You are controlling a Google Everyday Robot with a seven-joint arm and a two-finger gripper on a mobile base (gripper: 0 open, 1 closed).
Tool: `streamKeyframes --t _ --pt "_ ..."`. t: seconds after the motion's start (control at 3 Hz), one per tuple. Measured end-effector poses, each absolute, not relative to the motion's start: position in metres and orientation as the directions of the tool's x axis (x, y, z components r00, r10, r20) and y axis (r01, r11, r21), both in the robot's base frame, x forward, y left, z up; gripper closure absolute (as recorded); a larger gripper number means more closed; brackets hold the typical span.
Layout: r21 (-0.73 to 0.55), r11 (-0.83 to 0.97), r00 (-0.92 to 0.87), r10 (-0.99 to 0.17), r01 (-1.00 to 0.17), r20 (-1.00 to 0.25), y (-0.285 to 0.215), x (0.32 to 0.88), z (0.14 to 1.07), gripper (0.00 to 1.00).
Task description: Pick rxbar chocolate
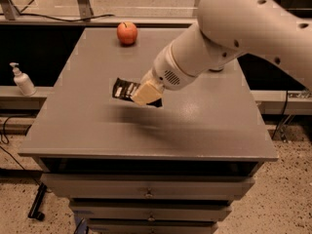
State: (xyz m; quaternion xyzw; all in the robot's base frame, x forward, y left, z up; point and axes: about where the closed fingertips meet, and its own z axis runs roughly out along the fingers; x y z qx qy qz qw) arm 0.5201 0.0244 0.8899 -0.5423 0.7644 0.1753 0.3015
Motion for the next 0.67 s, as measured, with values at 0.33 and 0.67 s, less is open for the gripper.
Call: streamKeyframes --t 0.33,0.67 --pt "-0.071 0.361 -0.208 -0.675 -0.93 -0.707 0.0228 0.5195 0.934 1.0" --pt "-0.072 0.361 -0.208 -0.676 -0.93 -0.707 0.0229 0.5195 0.9341 1.0"
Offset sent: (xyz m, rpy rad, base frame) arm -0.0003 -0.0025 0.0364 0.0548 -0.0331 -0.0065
